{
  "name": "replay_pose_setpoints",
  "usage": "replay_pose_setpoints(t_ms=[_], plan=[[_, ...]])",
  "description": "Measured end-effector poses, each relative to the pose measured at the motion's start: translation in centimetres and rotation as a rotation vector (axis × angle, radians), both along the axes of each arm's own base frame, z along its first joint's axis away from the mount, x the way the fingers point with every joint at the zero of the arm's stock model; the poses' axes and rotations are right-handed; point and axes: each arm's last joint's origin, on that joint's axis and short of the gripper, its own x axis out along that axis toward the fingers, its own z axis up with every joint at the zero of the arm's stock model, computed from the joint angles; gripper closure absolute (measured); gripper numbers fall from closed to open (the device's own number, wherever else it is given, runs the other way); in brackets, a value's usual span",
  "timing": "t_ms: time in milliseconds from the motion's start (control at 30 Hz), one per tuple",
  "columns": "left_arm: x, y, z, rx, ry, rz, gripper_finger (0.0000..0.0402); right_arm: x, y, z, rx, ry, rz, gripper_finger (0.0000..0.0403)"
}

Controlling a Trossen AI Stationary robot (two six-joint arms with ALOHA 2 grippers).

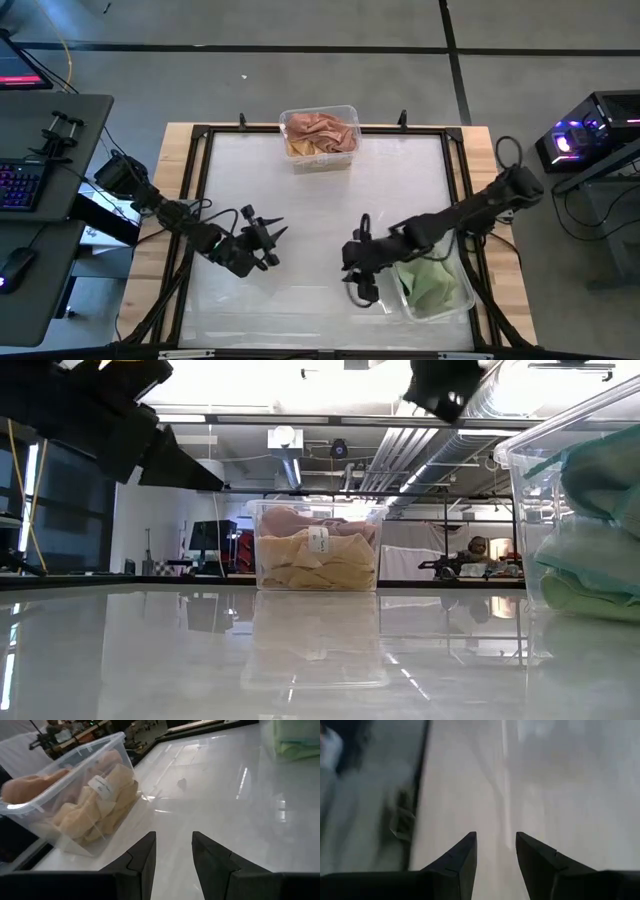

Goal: Sort towels by color in basket
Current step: Adjust the bottom transparent bin

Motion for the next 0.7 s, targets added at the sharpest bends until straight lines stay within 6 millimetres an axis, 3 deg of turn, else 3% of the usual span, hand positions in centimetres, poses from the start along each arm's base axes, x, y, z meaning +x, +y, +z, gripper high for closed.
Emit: replay_pose_setpoints(t_ms=[200, 433, 567, 700], plan=[[0.3, 0.2, 0.0, -0.051, 0.004, -0.033, 0.0287, 0.2, -1.0, -2.2, -0.170, 0.294, -0.070, 0.0270], [0.4, 0.1, 0.0, -0.060, 0.001, -0.039, 0.0287, -2.1, -2.6, -3.1, -0.222, 0.618, -0.280, 0.0270], [0.4, 0.1, 0.0, -0.059, 0.001, -0.039, 0.0287, -2.2, -1.6, -2.9, -0.295, 0.529, -0.271, 0.0270], [0.4, 0.1, 0.0, -0.061, 0.000, -0.039, 0.0287, -1.4, 0.5, -2.1, -0.425, 0.229, -0.268, 0.0270]])
